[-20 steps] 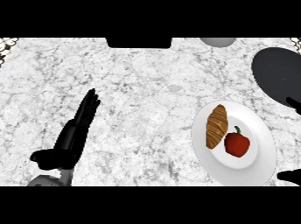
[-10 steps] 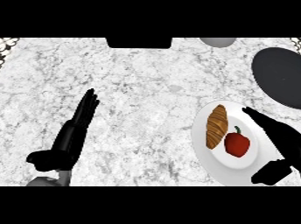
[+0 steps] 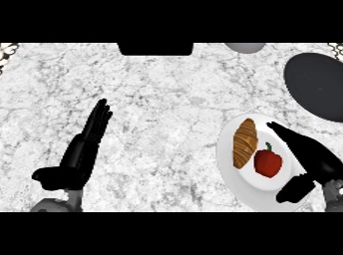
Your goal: Pick the bell pepper from the plate and place it in the pan
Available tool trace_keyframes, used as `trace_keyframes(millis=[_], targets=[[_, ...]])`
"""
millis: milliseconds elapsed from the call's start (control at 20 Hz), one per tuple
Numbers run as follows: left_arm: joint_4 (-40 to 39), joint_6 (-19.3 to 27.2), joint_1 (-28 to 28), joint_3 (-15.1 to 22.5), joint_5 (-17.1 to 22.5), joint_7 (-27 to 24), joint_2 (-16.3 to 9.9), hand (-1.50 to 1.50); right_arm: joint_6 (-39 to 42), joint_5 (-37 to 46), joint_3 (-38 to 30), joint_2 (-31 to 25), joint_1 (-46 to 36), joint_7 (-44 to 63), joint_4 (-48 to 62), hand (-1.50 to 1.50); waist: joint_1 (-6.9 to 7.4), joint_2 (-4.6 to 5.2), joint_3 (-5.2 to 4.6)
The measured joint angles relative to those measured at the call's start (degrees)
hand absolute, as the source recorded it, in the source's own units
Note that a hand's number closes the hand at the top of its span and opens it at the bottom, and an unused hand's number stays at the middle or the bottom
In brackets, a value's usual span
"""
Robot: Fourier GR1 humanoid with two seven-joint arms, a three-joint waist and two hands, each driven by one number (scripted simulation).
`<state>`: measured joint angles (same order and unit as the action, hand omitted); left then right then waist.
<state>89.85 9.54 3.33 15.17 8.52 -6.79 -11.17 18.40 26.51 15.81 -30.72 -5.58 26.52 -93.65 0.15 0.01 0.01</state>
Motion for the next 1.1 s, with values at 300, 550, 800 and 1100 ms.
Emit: trace_keyframes(millis=[300,550,800,1100], targets=[[0.31,-0.78,-1.09,-0.37,-2.2,0.06,2.23,0.0,-1.07,3.18,-3.66,2.97,0.94,-4.86,3.8,-1.5,-0.09,-0.03,-0.01],[0.45,-2.02,-1.65,-1.69,-3.71,0.13,3.36,0.0,-1.39,6.59,-5.13,6.84,0.02,-7.04,7.34,-1.5,-0.07,-0.02,-0.01],[-1.0,-3.74,-0.46,-3.67,-3.82,0.1,3.89,0.0,-2.27,9.83,-6.04,9.48,-2.57,-9.45,14.92,-1.5,0.01,0.0,-0.01],[-1.34,-4.61,-0.87,-4.13,-4.74,-0.38,4.66,0.0,-0.79,13.51,-5.0,9.59,-4.77,-12.34,19.45,1.5,-0.01,-0.4,-0.56]])
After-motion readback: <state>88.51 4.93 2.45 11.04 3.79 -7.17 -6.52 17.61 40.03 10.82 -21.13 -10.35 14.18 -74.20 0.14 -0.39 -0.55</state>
